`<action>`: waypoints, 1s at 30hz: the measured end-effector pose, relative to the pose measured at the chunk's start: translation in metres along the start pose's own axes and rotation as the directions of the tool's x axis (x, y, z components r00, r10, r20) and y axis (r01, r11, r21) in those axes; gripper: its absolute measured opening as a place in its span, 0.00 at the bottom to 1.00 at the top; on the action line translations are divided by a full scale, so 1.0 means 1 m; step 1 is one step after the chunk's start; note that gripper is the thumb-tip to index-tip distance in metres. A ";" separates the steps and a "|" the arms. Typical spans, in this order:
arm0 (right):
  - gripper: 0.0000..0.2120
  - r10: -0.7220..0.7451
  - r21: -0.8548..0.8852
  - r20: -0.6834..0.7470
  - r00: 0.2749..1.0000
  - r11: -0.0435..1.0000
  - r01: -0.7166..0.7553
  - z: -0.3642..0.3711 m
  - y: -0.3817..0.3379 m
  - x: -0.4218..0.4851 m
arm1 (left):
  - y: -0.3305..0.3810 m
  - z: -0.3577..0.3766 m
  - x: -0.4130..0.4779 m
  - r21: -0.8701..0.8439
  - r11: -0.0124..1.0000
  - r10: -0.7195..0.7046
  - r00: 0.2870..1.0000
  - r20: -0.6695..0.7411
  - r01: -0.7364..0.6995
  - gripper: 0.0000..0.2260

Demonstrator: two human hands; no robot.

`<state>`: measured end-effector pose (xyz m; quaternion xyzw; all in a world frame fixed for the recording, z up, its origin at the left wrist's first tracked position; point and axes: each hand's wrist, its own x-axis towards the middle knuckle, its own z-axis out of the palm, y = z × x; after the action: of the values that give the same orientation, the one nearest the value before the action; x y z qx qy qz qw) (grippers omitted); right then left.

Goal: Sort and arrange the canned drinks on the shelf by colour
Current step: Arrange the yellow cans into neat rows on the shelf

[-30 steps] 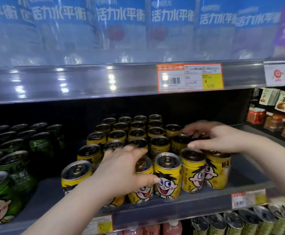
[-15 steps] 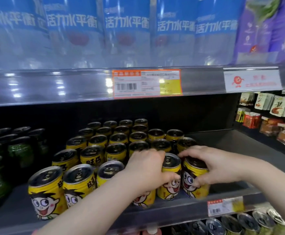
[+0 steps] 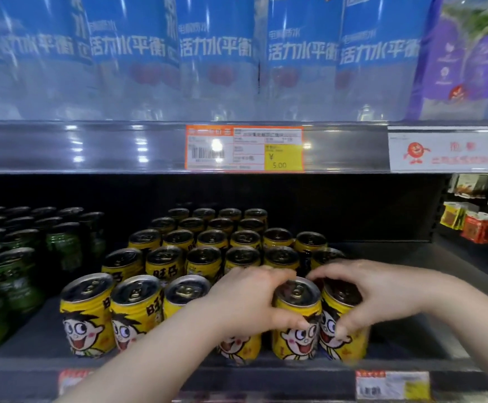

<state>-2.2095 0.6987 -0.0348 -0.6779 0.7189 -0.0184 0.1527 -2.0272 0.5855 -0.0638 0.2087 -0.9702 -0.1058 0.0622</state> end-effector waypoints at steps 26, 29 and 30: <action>0.43 0.298 -0.044 -0.375 0.878 0.940 -0.338 0.017 -0.018 -0.021 | -0.022 0.005 -0.039 0.333 0.941 -0.021 0.994 -0.110 0.057 0.35; 0.30 0.273 0.088 -0.310 0.911 0.962 -0.259 0.027 -0.010 -0.020 | -0.023 0.006 -0.040 0.326 0.944 -0.010 0.991 -0.132 0.052 0.35; 0.28 0.253 0.120 -0.268 0.930 0.966 -0.229 0.026 -0.007 -0.020 | -0.023 0.006 -0.040 0.322 0.945 -0.007 0.991 -0.136 0.051 0.35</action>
<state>-2.1956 0.7230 -0.0543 -0.5678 0.8095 -0.1267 0.0794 -1.9828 0.5828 -0.0783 0.2370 -0.9649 0.0685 0.0898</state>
